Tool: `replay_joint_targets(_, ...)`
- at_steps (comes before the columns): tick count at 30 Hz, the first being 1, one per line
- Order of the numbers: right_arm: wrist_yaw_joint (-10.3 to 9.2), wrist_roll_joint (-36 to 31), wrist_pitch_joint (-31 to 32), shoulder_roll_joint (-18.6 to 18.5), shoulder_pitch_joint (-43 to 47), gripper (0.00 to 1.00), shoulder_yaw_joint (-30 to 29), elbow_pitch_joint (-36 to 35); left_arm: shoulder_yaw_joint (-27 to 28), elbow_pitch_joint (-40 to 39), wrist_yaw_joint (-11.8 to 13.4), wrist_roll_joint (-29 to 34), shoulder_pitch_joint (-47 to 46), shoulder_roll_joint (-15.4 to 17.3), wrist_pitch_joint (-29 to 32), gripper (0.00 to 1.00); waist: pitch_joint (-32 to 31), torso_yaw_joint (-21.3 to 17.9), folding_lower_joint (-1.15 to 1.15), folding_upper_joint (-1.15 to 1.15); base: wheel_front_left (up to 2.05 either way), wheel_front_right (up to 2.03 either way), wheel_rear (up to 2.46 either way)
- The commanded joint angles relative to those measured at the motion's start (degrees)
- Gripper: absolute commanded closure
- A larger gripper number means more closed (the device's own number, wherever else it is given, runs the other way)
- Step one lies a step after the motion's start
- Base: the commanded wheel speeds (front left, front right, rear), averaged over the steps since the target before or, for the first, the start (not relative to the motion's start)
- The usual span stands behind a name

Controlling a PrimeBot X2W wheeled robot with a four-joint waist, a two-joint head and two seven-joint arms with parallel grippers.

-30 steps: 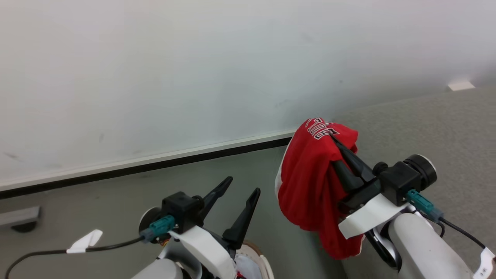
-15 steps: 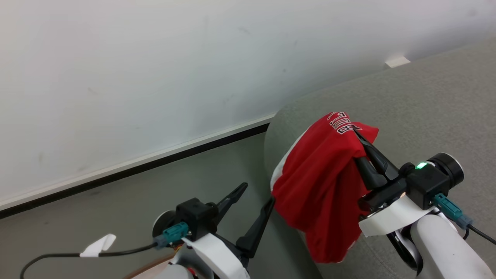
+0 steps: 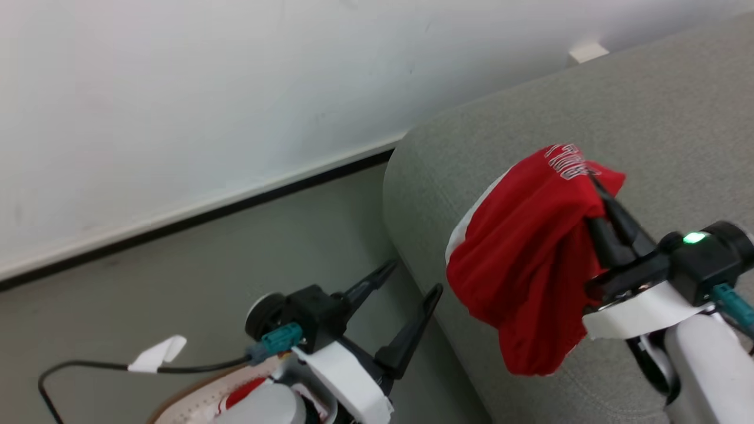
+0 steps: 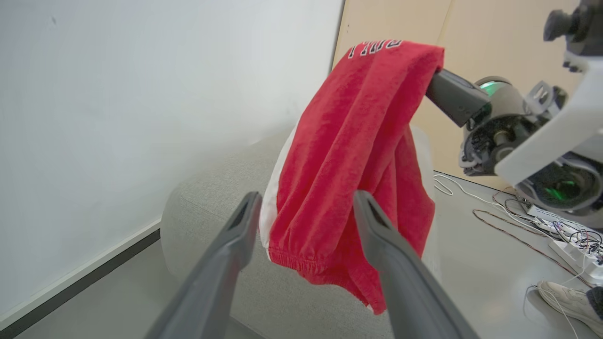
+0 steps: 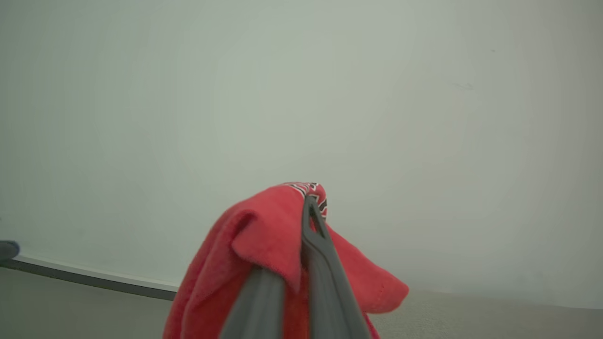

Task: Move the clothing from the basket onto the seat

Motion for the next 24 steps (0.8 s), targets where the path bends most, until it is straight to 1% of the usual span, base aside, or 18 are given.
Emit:
replay_joint_targets(1,-0.12,-0.5,0.3,-0.1,-1.0,1.00,-0.9,-0.7,0.1,-0.5,-0.2,1.0,-1.2,0.5,0.4,0.00,3.3,1.4,0.00,-0.01,0.00,0.00,0.00)
replay_joint_targets(6,-0.13,-2.0,1.5,-1.0,-5.2,1.00,-6.2,-3.1,0.0,-2.5,-1.8,2.6,-6.5,1.2,2.3,0.00,12.0,4.7,0.00,-0.01,0.00,0.00,0.00)
replay_joint_targets(11,-0.12,-3.8,4.2,-3.6,-12.2,1.00,-12.3,-4.5,0.3,-4.1,-3.7,4.4,-12.3,1.9,4.0,0.00,20.4,8.1,0.00,-0.01,0.00,0.00,0.00)
replay_joint_targets(15,-0.13,-4.7,7.1,-7.0,-18.8,1.00,-17.1,-3.6,0.9,-4.9,-5.0,5.2,-16.3,2.4,4.7,0.00,26.0,10.2,0.00,-0.01,0.00,0.00,0.00)
replay_joint_targets(18,-0.13,-5.4,9.1,-10.3,-24.5,1.00,-21.4,-2.0,1.3,-5.3,-5.8,5.9,-19.0,2.7,5.1,0.00,29.5,11.3,0.00,-0.01,0.00,0.00,0.00)
replay_joint_targets(24,-0.13,-7.0,12.3,-16.2,-32.4,1.00,-31.0,3.4,1.9,-5.5,-6.2,6.1,-21.3,2.6,4.8,0.00,33.8,12.9,0.00,-0.01,0.00,0.00,0.00)
